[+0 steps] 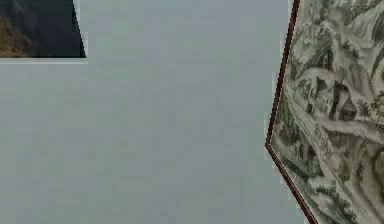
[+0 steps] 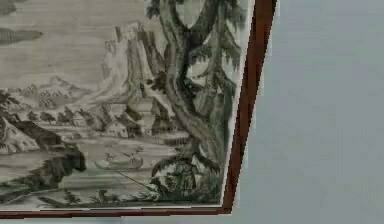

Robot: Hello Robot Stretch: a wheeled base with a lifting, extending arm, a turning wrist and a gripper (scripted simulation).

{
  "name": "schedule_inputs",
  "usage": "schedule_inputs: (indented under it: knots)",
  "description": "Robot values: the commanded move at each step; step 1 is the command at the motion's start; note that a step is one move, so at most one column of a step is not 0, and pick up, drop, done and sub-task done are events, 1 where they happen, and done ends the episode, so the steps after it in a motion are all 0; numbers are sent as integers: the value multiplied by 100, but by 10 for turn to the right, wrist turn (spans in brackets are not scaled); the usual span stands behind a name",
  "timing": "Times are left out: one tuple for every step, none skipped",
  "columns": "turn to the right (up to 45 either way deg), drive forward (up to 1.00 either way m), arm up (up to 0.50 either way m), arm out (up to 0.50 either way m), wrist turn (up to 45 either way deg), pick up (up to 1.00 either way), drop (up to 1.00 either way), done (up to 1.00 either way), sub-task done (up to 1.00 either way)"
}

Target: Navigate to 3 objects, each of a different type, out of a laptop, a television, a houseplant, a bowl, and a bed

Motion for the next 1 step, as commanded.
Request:
schedule_inputs:
  knots:
    - [-450, 0, 0, 0, 0, 0, 0, 0, 0]
